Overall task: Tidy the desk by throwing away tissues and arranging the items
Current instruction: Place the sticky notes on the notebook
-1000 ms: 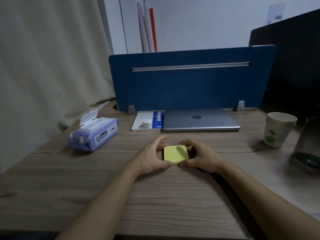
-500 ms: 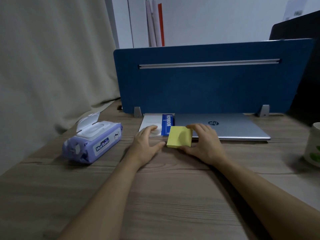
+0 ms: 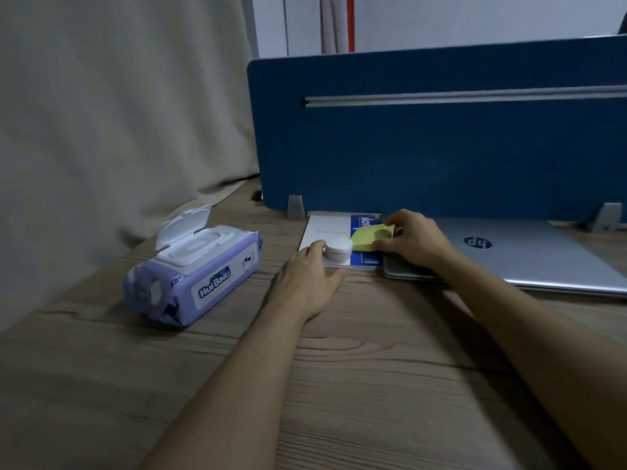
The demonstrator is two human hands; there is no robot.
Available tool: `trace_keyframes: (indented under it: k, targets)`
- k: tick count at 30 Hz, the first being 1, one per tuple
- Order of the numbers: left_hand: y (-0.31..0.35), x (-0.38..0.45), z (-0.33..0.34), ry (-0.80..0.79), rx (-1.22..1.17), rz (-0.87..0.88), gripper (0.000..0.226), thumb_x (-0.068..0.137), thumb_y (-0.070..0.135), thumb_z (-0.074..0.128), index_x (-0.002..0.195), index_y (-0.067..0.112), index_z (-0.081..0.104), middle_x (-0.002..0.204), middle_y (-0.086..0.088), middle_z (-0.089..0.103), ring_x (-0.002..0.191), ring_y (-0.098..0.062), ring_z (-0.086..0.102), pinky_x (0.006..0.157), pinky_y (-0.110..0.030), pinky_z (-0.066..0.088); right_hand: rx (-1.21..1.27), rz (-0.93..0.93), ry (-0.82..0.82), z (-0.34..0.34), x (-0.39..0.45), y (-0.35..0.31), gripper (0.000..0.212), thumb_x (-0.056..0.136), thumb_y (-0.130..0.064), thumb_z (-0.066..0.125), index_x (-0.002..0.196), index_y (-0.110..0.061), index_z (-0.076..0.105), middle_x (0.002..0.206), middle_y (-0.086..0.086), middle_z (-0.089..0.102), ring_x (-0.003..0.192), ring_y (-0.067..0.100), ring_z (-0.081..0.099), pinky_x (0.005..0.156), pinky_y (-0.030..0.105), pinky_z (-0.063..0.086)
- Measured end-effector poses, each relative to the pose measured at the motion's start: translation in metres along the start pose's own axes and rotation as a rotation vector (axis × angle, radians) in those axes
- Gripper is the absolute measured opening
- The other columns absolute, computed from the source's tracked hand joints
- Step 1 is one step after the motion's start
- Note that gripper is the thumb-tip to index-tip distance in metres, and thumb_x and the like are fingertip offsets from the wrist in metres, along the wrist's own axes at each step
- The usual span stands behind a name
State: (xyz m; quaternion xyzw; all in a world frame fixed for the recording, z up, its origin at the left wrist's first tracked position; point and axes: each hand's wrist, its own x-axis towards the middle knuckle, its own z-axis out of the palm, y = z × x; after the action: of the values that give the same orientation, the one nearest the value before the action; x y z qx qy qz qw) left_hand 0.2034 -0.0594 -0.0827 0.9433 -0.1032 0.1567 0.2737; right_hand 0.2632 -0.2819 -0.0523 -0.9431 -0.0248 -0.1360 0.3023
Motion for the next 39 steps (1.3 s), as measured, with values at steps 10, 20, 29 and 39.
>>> trace_keyframes:
  k: [10, 20, 29, 39]
  targets:
    - [0.001, -0.001, 0.002, 0.007, 0.011, -0.002, 0.062, 0.090, 0.052, 0.055, 0.142, 0.025, 0.037, 0.139, 0.000, 0.051, 0.127, -0.023, 0.045, 0.099, -0.042, 0.043, -0.255, -0.056, -0.121, 0.021, 0.023, -0.014, 0.054, 0.073, -0.076, 0.057, 0.112, -0.040, 0.062, 0.115, -0.004, 0.062, 0.117, 0.029, 0.040, 0.081, 0.037, 0.029]
    - [0.001, -0.007, -0.001, -0.001, -0.015, -0.003, 0.059, 0.090, 0.052, 0.055, 0.141, 0.027, 0.037, 0.140, 0.000, 0.051, 0.128, -0.022, 0.045, 0.099, -0.042, 0.042, -0.008, -0.027, -0.041, 0.009, 0.009, -0.012, 0.029, 0.095, -0.024, 0.043, 0.109, -0.025, 0.069, 0.119, 0.006, 0.066, 0.111, 0.028, 0.055, 0.089, 0.039, 0.047]
    - [0.010, -0.017, -0.005, 0.009, -0.038, -0.035, 0.060, 0.090, 0.049, 0.057, 0.142, 0.032, 0.029, 0.144, -0.001, 0.047, 0.128, -0.024, 0.044, 0.096, -0.045, 0.043, -0.182, -0.183, 0.068, -0.006, -0.059, 0.006, 0.025, 0.093, -0.030, 0.045, 0.106, -0.028, 0.067, 0.114, -0.003, 0.068, 0.100, 0.020, 0.059, 0.071, 0.031, 0.043]
    - [0.058, -0.079, -0.011, -0.031, -0.011, 0.168, 0.057, 0.092, 0.041, 0.056, 0.144, 0.029, 0.034, 0.148, 0.003, 0.043, 0.136, -0.015, 0.034, 0.110, -0.039, 0.037, -0.111, -0.156, 0.079, -0.051, -0.169, 0.028, 0.032, 0.092, -0.025, 0.056, 0.121, -0.013, 0.064, 0.128, 0.007, 0.062, 0.116, 0.026, 0.057, 0.095, 0.025, 0.038]
